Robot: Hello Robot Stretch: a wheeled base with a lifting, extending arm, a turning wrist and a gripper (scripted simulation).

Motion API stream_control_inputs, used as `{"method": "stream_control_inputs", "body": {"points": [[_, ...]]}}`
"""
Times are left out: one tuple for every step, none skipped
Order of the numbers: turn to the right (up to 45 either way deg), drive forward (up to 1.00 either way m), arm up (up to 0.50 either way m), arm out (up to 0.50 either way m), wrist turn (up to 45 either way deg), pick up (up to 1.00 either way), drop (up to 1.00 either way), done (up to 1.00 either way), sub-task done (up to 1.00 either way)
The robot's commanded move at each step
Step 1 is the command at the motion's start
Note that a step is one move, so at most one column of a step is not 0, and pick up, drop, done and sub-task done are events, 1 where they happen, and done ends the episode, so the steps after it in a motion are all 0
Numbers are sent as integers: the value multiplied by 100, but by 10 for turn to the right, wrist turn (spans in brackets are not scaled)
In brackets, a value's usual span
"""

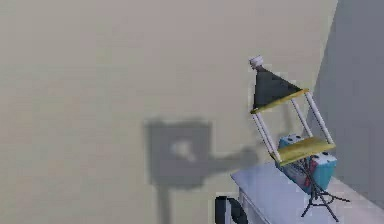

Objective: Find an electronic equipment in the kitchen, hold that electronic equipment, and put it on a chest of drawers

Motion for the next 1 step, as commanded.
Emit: {"method": "stream_control_inputs", "body": {"points": [[450,0,0,0,0,0,0,0,0]]}}
